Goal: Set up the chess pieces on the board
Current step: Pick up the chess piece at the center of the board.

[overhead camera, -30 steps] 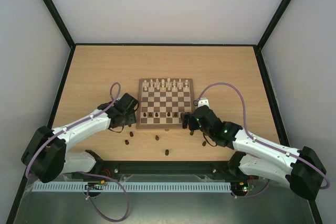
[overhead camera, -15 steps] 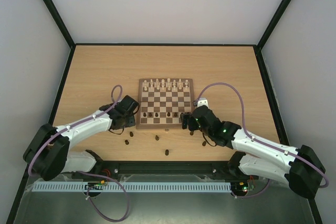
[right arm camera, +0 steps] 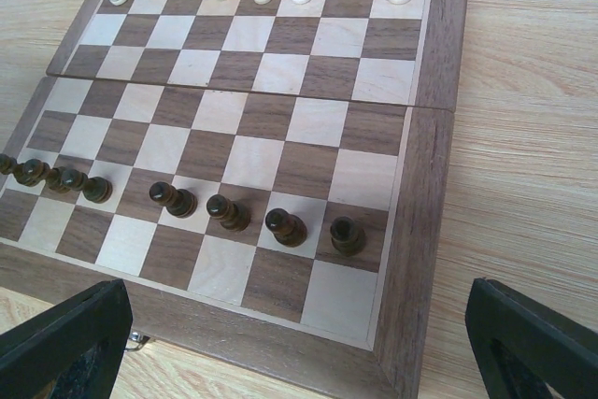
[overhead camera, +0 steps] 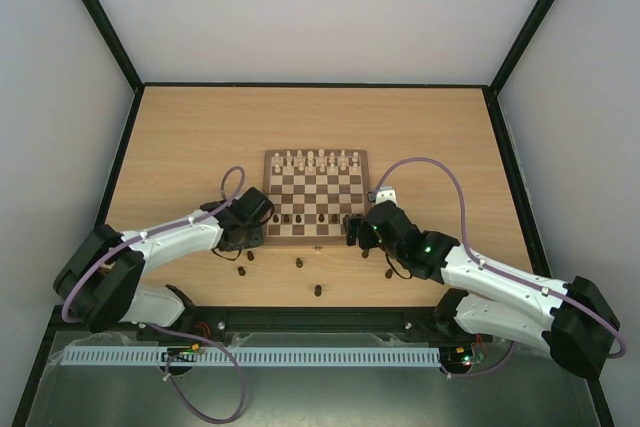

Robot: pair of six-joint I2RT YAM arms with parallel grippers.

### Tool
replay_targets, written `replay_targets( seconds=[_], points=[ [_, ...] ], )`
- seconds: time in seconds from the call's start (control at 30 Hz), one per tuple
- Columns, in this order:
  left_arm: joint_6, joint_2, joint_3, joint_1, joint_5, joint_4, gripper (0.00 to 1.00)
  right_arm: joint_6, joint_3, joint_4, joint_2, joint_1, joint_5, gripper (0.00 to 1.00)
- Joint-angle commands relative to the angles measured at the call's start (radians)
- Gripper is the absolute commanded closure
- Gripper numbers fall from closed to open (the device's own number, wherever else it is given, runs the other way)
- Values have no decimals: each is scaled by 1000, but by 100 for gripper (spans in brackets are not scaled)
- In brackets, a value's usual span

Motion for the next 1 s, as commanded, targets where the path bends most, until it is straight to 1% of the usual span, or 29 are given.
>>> replay_targets(
  seconds=[0.0,0.23,0.67,0.77,0.9,0.97],
  points=[
    [-11,2,5,-5,-19,-14,67,-1,-10,7,-8,1,1,1],
    [-8,1,27,-5,-32,-20,74,-1,-12,7,-11,1,2,1],
    [7,13,47,-15,-21,-32,96,1,-13,5,-13,2,6,2],
    [15,0,93,-22,-46,-83,97,1,-13,5,-15,1,6,1],
    [46,-19,209,-25,-90,-195,97,2,-13,0,-25,1,10,1],
    [78,-24,277,-27,-74,-233,96,1,-12,-3,-35,1,17,1]
  ],
)
